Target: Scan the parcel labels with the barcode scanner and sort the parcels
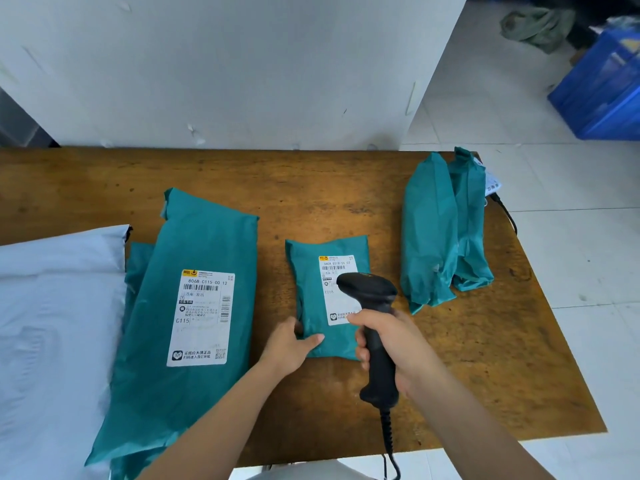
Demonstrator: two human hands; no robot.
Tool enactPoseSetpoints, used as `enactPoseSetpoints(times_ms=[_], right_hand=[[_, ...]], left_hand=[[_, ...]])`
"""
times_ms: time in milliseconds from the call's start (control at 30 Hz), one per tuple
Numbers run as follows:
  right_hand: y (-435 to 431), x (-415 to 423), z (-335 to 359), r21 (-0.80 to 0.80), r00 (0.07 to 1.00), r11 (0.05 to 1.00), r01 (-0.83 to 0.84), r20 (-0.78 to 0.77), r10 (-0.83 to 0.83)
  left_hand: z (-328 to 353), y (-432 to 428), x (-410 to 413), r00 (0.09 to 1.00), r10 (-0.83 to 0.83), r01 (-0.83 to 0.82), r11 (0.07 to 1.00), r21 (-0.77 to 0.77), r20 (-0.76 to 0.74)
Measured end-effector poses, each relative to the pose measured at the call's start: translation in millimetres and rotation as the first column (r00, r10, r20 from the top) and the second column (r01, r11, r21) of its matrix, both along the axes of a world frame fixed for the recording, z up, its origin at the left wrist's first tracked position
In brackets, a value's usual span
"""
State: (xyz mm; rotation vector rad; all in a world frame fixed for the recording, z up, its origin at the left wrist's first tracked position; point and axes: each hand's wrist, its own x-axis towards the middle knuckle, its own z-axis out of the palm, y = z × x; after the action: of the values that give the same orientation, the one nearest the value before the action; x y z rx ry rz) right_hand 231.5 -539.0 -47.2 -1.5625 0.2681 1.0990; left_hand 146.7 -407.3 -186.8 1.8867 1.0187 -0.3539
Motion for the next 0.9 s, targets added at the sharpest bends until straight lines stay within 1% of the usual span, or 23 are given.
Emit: enactPoseSetpoints(times_ms=[133,200,267,300,367,433,500,567,633,700,733,833,900], right_hand=[[-4.3,-1.4,1.9,0.007,1.000,1.000,0.000,0.017,0.000],[-6.8,-2.3,3.2,0.011,1.000,1.000,0.000,0.017,0.000],[-7.9,-3.9,4.3,0.017,1.000,1.000,0.009,0.024,-0.010],[-8.0,-4.7,4.6,0.023,0.999,1.000,0.020,0.031,-0.021],[-8.0,-6.0,4.7,0.026,0.998,0.999,0.038,0.050,-0.040],[-8.4,-7.4,5.1,0.022,0.997,0.999,0.045,0.062,-0.046],[-9.5,-9.2,4.9,0.013,0.997,0.999,0.040,0.068,-0.041],[-9.8,-12.4,3.4,0.001,0.997,1.000,0.021,0.072,-0.021],[-8.8,-17.0,1.7,-0.005,0.998,1.000,-0.006,0.068,0.006],[-6.5,-22.1,0.5,-0.007,0.997,0.999,-0.035,0.062,0.036],[-5.2,-24.9,0.2,-0.006,0.997,0.999,-0.054,0.060,0.054],[-0.6,-34.1,-0.3,-0.012,0.992,0.994,-0.109,0.058,0.109],[1.3,-38.1,-1.0,-0.021,0.990,0.991,-0.130,0.051,0.130]], left_hand=[[6.3,1.6,1.3,0.996,0.010,-0.010,1.000,0.003,0.090],[12.7,1.5,0.7,0.986,-0.008,0.005,1.000,0.022,0.168],[25.7,2.4,-1.1,0.967,-0.004,0.008,1.000,-0.014,0.255],[32.7,4.6,-2.6,0.952,0.024,-0.012,0.999,-0.042,0.305],[53.2,11.7,-8.7,0.905,0.103,-0.085,0.995,-0.061,0.413],[77.4,19.6,-20.3,0.836,0.177,-0.155,0.984,-0.085,0.520],[107.5,24.9,-38.2,0.773,0.238,-0.217,0.970,-0.108,0.587],[135.6,29.1,-63.0,0.721,0.266,-0.283,0.956,-0.078,0.640],[148.1,37.5,-91.0,0.667,0.282,-0.378,0.926,-0.012,0.690],[144.2,46.5,-115.8,0.647,0.314,-0.478,0.877,0.049,0.695],[135.9,50.2,-127.8,0.664,0.335,-0.526,0.845,0.099,0.669],[105.6,51.5,-155.3,0.765,0.398,-0.604,0.717,0.348,0.506],[95.1,47.3,-161.6,0.782,0.473,-0.620,0.662,0.422,0.406]])
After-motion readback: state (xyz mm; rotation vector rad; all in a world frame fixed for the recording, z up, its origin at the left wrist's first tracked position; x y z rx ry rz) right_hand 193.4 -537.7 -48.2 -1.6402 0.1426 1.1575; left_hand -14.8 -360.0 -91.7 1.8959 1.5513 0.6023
